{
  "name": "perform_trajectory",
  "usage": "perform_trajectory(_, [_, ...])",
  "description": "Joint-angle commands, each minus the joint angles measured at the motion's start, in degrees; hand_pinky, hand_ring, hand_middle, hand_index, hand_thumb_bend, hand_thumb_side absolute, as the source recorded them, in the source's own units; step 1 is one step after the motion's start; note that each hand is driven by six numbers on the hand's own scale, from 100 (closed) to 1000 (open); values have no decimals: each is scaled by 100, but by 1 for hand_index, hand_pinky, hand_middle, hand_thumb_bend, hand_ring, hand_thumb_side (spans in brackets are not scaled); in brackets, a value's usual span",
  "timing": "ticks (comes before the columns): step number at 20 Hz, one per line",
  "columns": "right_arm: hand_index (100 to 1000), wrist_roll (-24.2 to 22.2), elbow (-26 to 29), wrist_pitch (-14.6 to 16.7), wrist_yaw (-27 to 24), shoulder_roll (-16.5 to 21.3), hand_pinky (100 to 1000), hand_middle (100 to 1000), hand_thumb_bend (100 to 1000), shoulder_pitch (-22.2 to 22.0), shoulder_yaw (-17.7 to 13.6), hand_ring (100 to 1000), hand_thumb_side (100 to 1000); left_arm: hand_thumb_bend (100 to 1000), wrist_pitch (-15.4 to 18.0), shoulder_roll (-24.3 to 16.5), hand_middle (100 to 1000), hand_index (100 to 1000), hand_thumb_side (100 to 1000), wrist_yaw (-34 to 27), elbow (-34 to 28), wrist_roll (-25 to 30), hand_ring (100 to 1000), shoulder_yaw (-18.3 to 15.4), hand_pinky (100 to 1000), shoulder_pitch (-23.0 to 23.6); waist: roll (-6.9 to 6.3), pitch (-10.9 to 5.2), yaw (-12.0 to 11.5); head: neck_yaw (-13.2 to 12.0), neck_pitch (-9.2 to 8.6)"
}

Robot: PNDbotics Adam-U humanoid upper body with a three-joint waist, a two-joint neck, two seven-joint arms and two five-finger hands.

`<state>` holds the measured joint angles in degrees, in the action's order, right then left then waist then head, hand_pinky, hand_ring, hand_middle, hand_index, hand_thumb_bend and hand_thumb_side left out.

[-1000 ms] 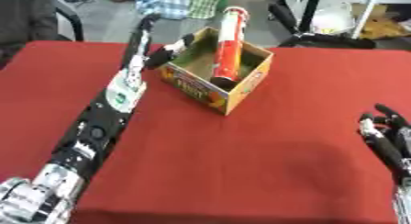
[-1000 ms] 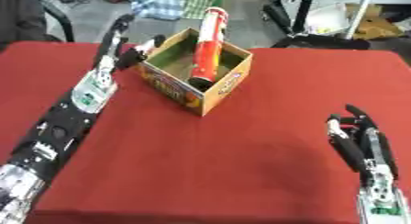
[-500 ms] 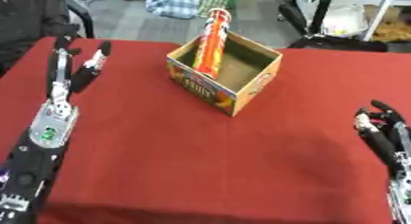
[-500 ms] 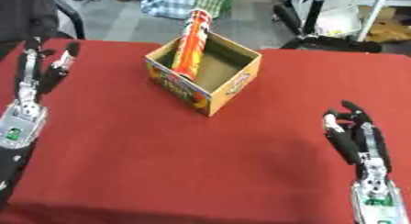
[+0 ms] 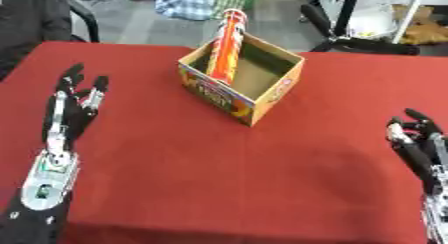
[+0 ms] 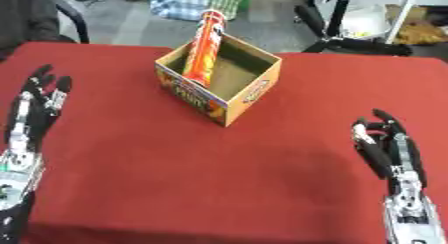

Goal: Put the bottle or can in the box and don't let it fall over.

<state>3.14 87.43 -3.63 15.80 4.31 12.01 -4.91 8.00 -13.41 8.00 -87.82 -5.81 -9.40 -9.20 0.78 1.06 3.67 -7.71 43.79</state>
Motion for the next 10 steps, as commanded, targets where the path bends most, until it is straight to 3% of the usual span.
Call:
perform_trajectory(1, [903, -7, 109, 9, 16, 72, 689, 637, 100, 35, -7, 615, 502, 535, -100, -14, 935, 928, 696, -117, -624, 180, 954, -47, 853, 183, -66, -59, -1, -7, 32])
perform_trajectory(5, [903, -16, 111, 13, 14, 70, 689, 638, 100, 40, -1, 616, 500, 530, -368, 42, 934, 928, 696, -131, -1002, 293, 953, -22, 854, 288, -62, -58, 9, -16, 33])
perform_trajectory(10, [903, -5, 109, 5, 12, 73, 689, 638, 100, 39, -10, 615, 500, 527, -425, 58, 933, 929, 697, -133, -1091, 343, 953, -29, 854, 314, -58, -57, -9, -7, 33])
